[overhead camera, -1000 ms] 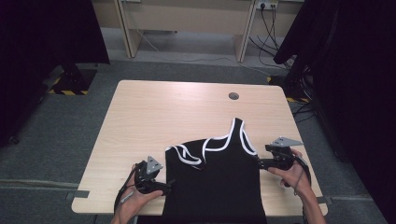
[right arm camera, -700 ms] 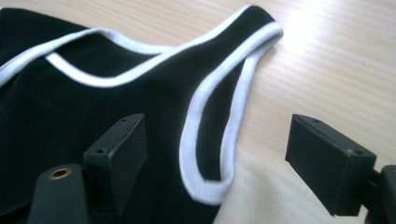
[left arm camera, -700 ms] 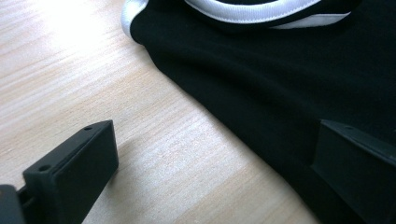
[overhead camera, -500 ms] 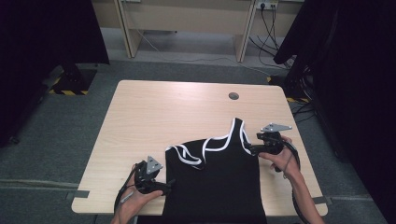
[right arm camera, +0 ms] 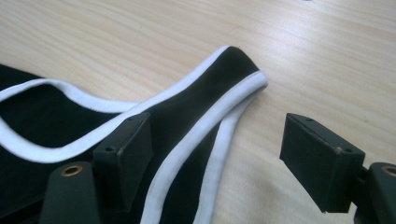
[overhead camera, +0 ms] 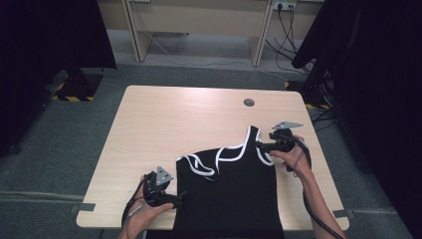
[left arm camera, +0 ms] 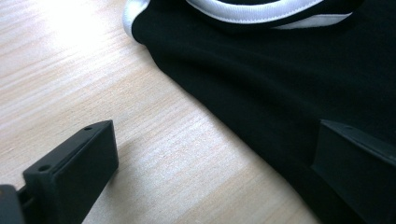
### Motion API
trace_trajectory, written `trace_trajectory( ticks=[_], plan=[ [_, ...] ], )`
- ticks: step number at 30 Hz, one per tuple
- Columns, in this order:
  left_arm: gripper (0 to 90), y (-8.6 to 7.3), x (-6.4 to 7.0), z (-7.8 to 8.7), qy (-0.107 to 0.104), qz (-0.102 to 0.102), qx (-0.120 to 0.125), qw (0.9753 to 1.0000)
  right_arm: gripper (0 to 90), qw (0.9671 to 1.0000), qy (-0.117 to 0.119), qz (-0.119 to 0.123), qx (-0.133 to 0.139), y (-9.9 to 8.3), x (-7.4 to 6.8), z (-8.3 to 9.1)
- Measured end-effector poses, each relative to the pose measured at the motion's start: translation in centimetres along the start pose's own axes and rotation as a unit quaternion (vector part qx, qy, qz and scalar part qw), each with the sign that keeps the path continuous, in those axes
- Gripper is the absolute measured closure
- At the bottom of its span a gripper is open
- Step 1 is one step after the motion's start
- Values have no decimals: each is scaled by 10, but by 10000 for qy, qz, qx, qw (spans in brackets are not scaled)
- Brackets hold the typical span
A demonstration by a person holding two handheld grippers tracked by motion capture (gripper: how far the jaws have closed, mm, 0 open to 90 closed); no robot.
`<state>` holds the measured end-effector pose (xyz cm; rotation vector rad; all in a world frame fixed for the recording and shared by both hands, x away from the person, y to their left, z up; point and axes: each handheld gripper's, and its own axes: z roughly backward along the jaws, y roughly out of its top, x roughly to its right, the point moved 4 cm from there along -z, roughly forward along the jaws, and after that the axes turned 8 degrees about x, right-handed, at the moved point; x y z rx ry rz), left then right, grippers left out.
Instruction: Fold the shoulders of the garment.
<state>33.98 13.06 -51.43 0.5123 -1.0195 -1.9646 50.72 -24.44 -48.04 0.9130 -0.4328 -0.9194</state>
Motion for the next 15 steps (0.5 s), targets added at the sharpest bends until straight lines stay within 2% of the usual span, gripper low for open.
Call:
trace_trajectory(
  ticks=[6, 15],
  plan=[
    [0, 0, 0, 0, 7, 10, 5, 10000, 238, 10000, -15, -28, -76, 4, 4, -12],
    [0, 0, 0, 0, 9, 8, 3, 10000, 243, 9999, -87, -131, -54, 8, 13, -23]
  ],
)
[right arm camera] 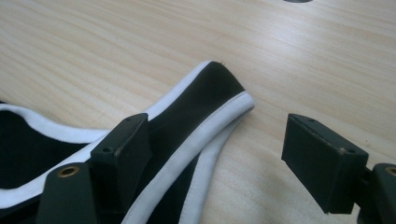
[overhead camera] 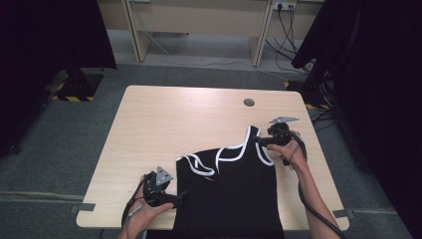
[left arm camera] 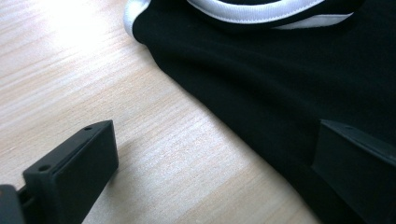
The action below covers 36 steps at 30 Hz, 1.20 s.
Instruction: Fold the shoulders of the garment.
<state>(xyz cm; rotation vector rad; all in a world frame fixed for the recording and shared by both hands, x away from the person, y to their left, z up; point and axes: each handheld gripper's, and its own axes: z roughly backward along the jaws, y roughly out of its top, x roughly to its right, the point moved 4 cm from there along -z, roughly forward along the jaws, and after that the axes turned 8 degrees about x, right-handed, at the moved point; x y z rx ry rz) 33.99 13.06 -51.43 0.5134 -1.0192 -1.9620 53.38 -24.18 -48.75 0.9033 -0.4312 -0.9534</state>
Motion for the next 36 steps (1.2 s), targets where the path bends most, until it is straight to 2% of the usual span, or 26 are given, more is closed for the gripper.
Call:
trace_trajectory(
  ticks=[7, 13, 14, 15, 16, 18, 19, 20, 21, 22, 23, 25, 28, 32, 35, 36],
  plan=[
    [0, 0, 0, 0, 3, 1, 6, 10000, 265, 10000, 7, -56, 8, 0, 3, -11],
    [0, 0, 0, 0, 1, 1, 1, 10000, 327, 10000, -14, 24, 0, 3, 1, -20],
    [0, 0, 0, 0, 0, 1, 1, 10000, 353, 9999, -9, 145, -59, 3, -1, -22],
    [0, 0, 0, 0, 1, 2, 2, 10000, 382, 9999, -9, 145, -59, 3, -1, -22],
    [0, 0, 0, 0, 1, 1, 0, 10000, 476, 9995, -16, 283, -168, 1, -2, -25],
    [0, 0, 0, 0, 1, 1, 0, 10000, 602, 9995, 52, 297, -79, 1, -3, -26],
    [0, 0, 0, 0, 1, 1, 1, 10000, 602, 9995, 52, 297, -79, 1, -3, -26],
    [0, 0, 0, 0, 1, 2, 1, 10000, 711, 9995, 138, 268, -87, 1, -4, -25],
    [0, 0, 0, 0, 0, 1, 0, 10000, 711, 9995, 138, 268, -87, 1, -4, -25],
    [0, 0, 0, 0, 1, 0, 0, 10000, 782, 9993, 213, 249, -158, 1, -5, -23],
    [0, 0, 0, 0, 1, 2, 1, 10000, 805, 9993, 253, 206, -177, 1, -6, -23],
    [0, 0, 0, 0, 1, 2, 2, 10000, 817, 9993, 271, 180, -183, 1, -6, -22],
    [0, 0, 0, 0, 1, 1, 1, 10000, 822, 9991, 401, 97, 20, 6, -9, -15],
    [0, 0, 0, 0, 1, 1, 0, 10000, 818, 9986, 452, 228, 135, 9, -14, -4],
    [0, 0, 0, 0, 2, 1, 1, 10000, 818, 9970, 610, 332, 340, 9, -26, 14],
    [0, 0, 0, 0, 2, 1, 1, 10000, 818, 9970, 610, 332, 340, 9, -26, 14]
  ],
)
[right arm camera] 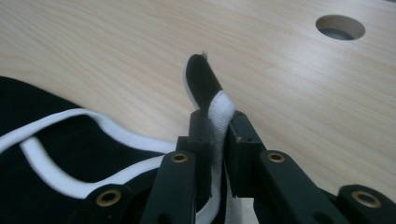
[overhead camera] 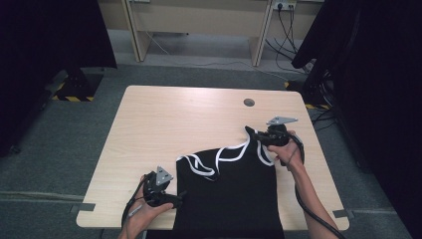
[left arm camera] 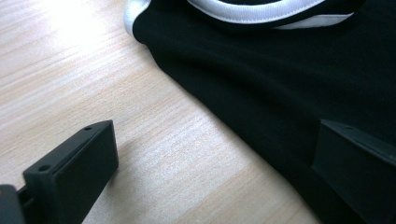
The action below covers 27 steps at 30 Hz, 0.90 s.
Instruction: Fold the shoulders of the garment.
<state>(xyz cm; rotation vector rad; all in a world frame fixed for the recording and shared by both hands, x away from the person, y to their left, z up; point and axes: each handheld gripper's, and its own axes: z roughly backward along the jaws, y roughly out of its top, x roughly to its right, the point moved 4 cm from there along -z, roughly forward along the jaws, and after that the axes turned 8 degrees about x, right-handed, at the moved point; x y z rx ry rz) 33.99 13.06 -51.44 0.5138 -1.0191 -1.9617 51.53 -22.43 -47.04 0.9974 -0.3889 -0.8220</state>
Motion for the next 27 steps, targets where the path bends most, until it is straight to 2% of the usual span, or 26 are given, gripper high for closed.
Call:
trace_trajectory(
  ticks=[1, 4, 5, 9, 10, 20, 27],
  plan=[
    [0, 0, 0, 0, 0, -5, -4, 10000, 818, 9999, 60, 47, 97, 0, -7, 8],
    [0, 0, 0, 0, 2, 0, 0, 10000, 818, 9997, 115, 87, 177, 1, -14, 17],
    [0, 0, 0, 0, 1, -6, -6, 10000, 818, 9995, 158, 120, 247, 1, -20, 25],
    [0, 0, 0, 0, 1, -1, -1, 10000, 821, 9990, 227, 174, 334, 1, -29, 34],
    [0, 0, 0, 0, 1, -6, -6, 10000, 822, 9987, 288, 209, 371, 1, -35, 39],
    [0, 0, 0, 0, 3, 0, -1, 10000, 825, 9973, 481, 353, 419, -10, -59, 53],
    [0, 0, 0, 0, 9, 3, 1, 10000, 809, 9968, 590, 408, 355, -31, -74, 59]
  ],
)
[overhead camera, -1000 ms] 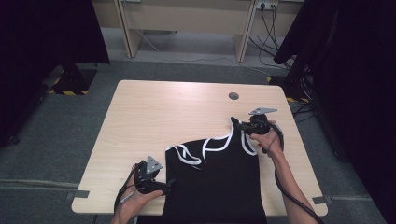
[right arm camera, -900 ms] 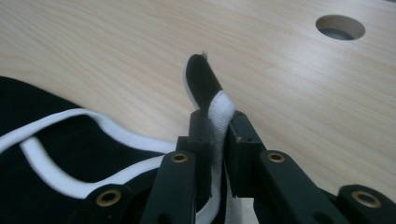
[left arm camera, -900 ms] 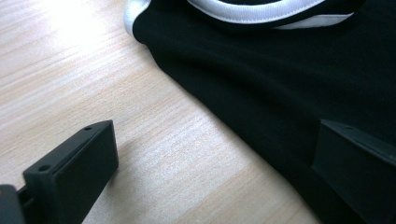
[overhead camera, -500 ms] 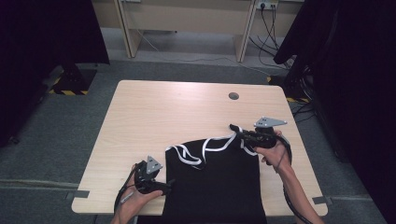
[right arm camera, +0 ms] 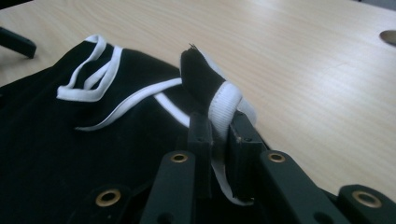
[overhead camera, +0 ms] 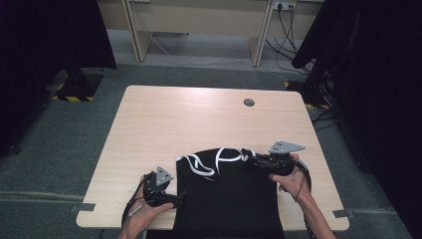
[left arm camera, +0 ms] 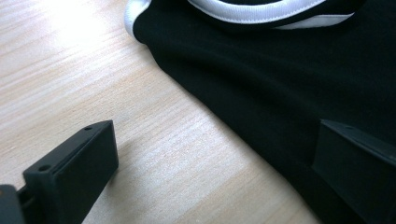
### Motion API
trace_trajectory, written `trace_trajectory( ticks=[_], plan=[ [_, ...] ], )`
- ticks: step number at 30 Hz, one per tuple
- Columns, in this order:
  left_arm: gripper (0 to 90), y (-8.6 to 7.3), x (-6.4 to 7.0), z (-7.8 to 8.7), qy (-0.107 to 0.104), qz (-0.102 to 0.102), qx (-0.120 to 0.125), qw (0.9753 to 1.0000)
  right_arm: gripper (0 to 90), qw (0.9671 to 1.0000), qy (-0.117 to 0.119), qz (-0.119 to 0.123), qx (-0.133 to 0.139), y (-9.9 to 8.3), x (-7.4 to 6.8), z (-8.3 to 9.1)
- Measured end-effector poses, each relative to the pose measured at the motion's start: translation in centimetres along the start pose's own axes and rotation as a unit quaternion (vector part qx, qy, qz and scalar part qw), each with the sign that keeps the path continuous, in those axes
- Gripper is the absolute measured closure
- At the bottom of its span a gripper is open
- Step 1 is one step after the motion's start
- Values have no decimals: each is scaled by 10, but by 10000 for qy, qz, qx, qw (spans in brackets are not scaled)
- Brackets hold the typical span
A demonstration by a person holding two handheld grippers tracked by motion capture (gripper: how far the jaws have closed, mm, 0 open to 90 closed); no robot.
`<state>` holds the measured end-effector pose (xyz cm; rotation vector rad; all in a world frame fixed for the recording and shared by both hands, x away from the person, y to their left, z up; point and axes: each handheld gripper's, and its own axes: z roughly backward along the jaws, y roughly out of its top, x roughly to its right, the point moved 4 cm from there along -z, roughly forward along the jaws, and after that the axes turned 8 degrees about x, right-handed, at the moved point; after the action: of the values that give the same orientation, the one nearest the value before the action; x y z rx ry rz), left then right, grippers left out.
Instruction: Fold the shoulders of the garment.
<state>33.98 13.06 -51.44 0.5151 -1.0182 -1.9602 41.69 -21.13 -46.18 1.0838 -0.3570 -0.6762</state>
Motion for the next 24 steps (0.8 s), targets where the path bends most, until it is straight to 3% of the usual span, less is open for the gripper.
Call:
trace_trajectory(
  ticks=[13, 17, 21, 24],
  plan=[
    [0, 0, 0, 0, 2, -1, -2, 10000, 647, 9998, 131, -34, -157, -21, -13, 17],
    [0, 0, 0, 0, 2, -1, -2, 10000, 612, 9995, 196, 135, -183, -22, -18, 28],
    [0, 0, 0, 0, 2, 1, -2, 10000, 606, 9989, 109, 347, -310, -22, -25, 35],
    [0, 0, 0, 0, 3, -1, -2, 10000, 604, 9991, 32, 274, -313, -20, -22, 39]
  ],
)
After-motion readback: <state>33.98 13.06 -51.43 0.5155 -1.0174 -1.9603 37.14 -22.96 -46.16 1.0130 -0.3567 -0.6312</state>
